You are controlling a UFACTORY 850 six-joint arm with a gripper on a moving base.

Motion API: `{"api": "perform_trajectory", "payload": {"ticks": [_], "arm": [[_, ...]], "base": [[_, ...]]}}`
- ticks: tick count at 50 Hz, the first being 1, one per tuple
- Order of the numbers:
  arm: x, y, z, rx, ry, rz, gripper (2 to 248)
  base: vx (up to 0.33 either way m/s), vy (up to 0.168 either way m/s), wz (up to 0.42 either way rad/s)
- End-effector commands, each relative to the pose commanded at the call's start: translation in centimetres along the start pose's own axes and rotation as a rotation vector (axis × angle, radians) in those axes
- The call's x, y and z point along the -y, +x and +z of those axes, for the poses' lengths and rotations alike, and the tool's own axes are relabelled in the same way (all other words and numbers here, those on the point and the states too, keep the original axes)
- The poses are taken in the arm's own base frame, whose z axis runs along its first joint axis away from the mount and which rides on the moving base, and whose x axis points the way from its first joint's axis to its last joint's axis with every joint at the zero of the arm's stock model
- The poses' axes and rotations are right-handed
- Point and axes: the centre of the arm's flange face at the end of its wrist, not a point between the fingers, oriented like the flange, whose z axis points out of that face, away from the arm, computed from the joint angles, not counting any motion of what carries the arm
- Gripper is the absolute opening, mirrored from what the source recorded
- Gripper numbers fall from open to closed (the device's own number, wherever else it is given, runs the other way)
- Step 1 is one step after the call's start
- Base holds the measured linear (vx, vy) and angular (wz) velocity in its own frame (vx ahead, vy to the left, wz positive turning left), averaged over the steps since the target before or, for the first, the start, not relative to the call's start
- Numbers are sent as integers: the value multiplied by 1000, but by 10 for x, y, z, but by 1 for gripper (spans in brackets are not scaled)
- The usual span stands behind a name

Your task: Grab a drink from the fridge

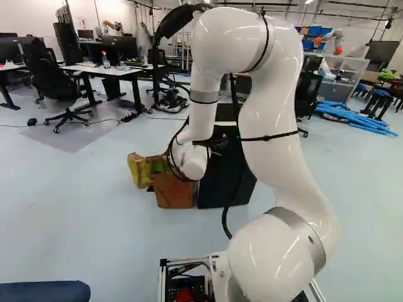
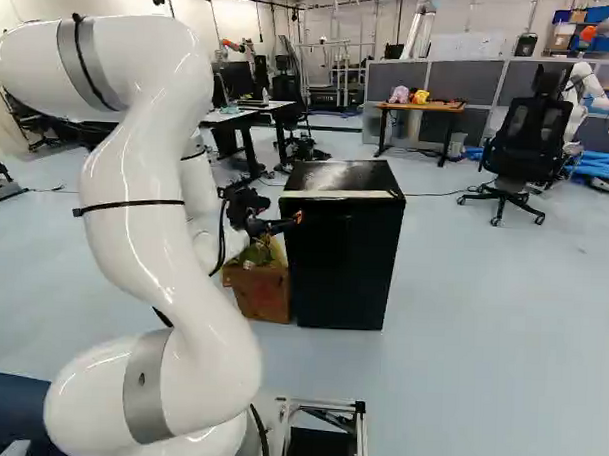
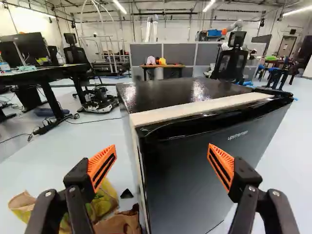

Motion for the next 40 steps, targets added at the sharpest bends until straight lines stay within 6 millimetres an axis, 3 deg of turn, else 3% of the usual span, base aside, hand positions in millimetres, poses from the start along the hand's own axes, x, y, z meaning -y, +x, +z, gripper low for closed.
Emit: {"api": "perform_trajectory", "payload": {"ticks": [13,40], "arm": [[3,-12,10,-25,-23,-11,247],[9,-13,28,-49,-74,9,247]], "base": [[0,0,0],[0,0,0]]}}
